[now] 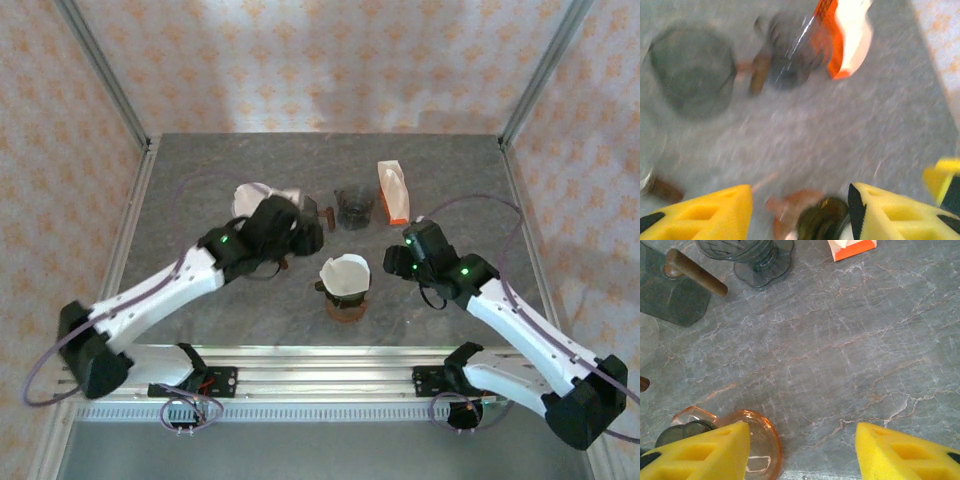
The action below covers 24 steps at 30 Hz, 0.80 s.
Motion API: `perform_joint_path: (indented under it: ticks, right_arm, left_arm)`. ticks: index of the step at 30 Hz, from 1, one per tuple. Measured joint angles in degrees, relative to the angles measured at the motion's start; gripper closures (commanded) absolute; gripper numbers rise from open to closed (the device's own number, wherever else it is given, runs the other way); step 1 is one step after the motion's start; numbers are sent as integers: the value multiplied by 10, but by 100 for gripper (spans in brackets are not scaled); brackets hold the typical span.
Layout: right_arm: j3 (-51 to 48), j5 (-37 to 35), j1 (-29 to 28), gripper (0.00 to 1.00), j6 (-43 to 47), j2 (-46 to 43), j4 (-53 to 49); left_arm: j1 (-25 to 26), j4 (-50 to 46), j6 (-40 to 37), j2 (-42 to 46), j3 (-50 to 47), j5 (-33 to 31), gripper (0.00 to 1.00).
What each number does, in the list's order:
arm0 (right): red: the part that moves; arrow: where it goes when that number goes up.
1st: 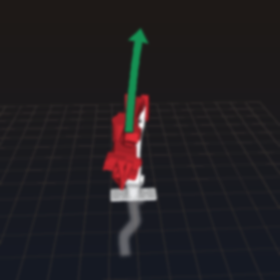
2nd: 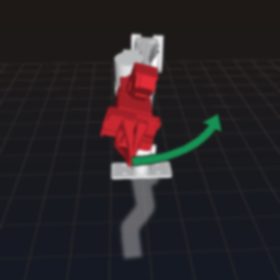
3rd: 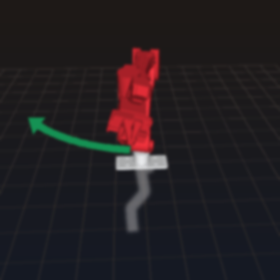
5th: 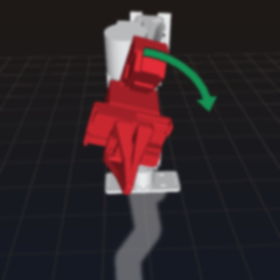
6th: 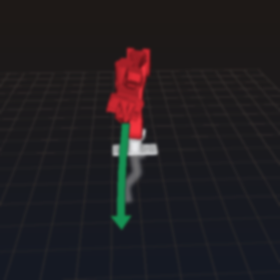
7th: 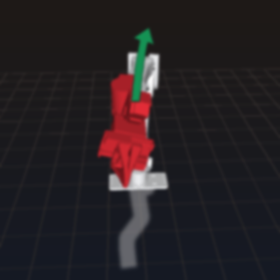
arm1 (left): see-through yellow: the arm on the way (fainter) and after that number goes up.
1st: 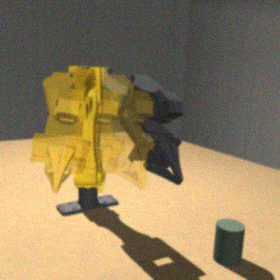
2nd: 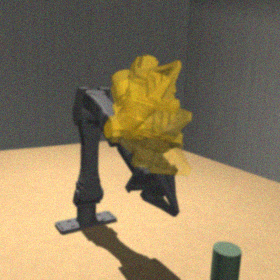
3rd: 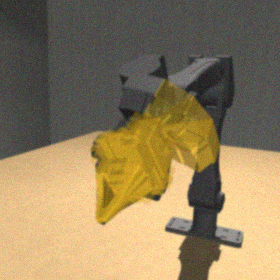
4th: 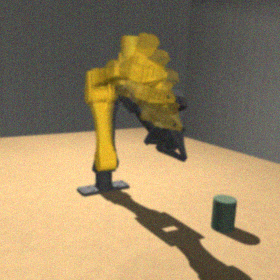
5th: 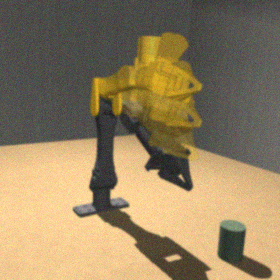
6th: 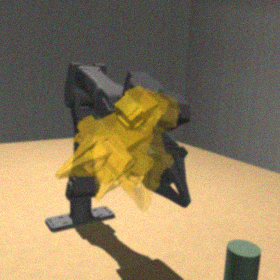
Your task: Place the coffee filter in the dripper
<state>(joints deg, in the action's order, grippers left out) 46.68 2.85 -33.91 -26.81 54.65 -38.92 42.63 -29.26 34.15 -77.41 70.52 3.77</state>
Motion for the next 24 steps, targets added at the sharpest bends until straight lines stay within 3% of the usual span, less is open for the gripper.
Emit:
perform_joint_path:
  ticks: [4, 14, 19, 24]
  right_arm:
    - [-14, 0, 0, 40, -3, -26, 0]
    - [-35, 2, 0, 38, -4, -77, 0]
    - [-51, 9, 0, 38, -4, -99, 0]
    - [-64, 13, 0, 37, -4, -114, -1]
  left_arm:
    - [-16, -25, -32, -117, 140, -13, 49]
    - [-63, -145, -63, -384, 371, -83, 51]
    - [-71, -195, -62, -445, 401, -118, 51]
    - [-79, -223, -62, -452, 405, -138, 53]
